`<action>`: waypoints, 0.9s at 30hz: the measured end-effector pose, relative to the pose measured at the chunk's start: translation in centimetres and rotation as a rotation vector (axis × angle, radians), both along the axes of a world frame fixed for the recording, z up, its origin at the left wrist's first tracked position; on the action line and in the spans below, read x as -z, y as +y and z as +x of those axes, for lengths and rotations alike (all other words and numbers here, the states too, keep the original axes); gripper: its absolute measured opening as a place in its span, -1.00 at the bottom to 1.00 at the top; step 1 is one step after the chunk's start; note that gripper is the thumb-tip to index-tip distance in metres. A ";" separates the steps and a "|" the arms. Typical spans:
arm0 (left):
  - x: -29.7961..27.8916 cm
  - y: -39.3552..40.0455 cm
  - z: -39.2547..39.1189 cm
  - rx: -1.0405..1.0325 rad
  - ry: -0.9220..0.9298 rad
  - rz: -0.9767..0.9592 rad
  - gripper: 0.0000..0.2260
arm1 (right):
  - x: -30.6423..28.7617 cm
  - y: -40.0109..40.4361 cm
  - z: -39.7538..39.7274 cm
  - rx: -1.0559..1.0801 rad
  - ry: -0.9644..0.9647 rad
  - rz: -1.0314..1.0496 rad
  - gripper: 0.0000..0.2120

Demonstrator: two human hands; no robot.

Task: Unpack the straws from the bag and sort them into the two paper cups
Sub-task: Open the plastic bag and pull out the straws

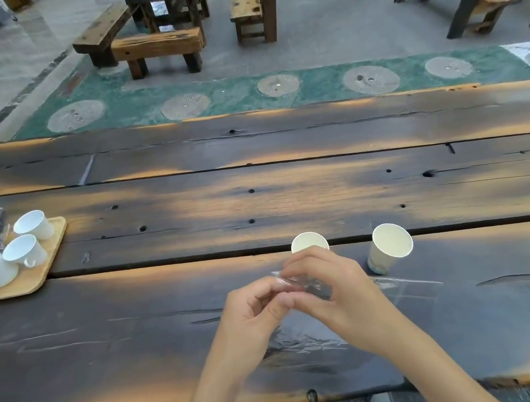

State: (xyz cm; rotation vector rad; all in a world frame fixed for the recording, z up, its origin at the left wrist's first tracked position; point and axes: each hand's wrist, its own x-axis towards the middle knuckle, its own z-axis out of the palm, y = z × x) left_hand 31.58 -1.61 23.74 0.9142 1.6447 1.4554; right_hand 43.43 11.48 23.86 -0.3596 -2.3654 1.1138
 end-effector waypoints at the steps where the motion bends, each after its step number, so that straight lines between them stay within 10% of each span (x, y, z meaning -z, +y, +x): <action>1: -0.1 -0.1 0.0 0.003 0.007 0.006 -0.83 | -0.1 -0.1 0.0 0.002 0.002 -0.012 -0.76; 18: 0.6 -2.5 -0.5 -0.016 0.063 -0.004 -0.87 | -0.9 -0.4 -0.1 0.097 0.106 -0.410 -0.87; 27: -0.6 -0.5 -0.5 -0.074 0.062 0.006 -0.85 | -0.9 -0.7 -0.5 0.024 0.031 -0.286 -0.94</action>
